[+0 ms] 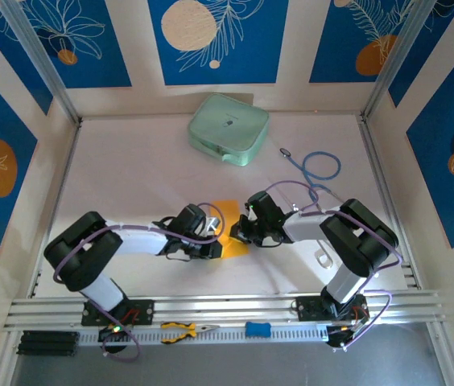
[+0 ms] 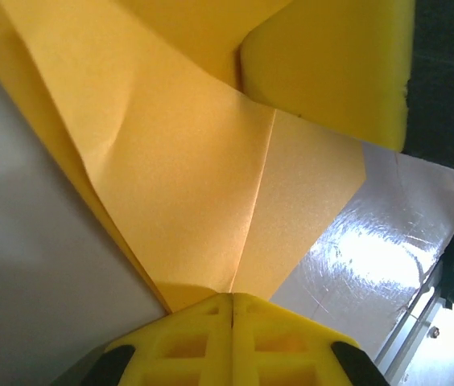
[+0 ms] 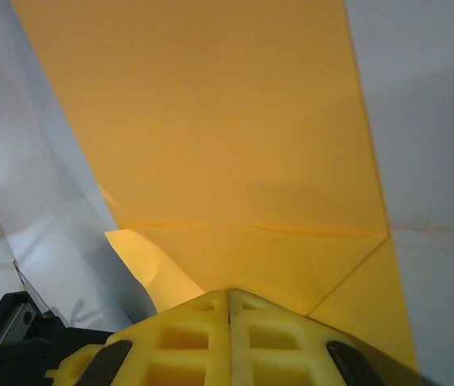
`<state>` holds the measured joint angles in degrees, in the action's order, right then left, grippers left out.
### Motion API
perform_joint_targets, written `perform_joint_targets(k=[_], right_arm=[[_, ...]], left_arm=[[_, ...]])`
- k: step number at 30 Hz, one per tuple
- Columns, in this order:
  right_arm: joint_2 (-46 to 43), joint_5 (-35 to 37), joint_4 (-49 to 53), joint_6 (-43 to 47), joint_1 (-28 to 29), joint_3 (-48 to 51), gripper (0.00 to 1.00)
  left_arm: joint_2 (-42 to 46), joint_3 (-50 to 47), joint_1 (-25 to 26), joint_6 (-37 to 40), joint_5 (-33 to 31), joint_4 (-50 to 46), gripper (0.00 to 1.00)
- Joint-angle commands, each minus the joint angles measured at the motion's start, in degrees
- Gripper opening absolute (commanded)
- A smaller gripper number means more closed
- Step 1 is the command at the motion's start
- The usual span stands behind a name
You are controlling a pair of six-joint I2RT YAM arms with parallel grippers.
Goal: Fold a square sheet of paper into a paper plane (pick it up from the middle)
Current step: Fold the triangle a second time at the center of the table.
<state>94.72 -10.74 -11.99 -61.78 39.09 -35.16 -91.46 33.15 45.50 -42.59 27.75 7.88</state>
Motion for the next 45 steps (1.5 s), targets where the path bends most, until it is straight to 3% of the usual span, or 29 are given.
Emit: perform_joint_targets(k=[1, 6, 19, 28, 45], right_arm=[[1.6, 1.4, 4.2, -0.1, -0.2, 0.5, 0.06], [1.4, 1.4, 4.3, 0.0, -0.2, 0.5, 0.05], [-5.3, -1.6, 0.8, 3.0, 0.2, 0.2, 0.08], [0.7, -1.7, -4.3, -0.6, 4.3, 2.0, 0.06], [1.8, -2.1, -4.6, 0.3, -5.9, 2.6, 0.06]], left_arm=[[-2.1, -1.5, -0.2, 0.9, -0.3, -3.2, 0.02], [-1.3, -0.1, -0.2, 2.5, -2.8, -8.1, 0.02], [-0.9, -0.5, -0.2, 2.6, -2.7, -6.6, 0.01], [-1.2, -0.3, -0.2, 2.7, -2.9, -6.9, 0.00], [-3.4, 0.2, -0.2, 2.9, -1.6, -6.4, 0.00]])
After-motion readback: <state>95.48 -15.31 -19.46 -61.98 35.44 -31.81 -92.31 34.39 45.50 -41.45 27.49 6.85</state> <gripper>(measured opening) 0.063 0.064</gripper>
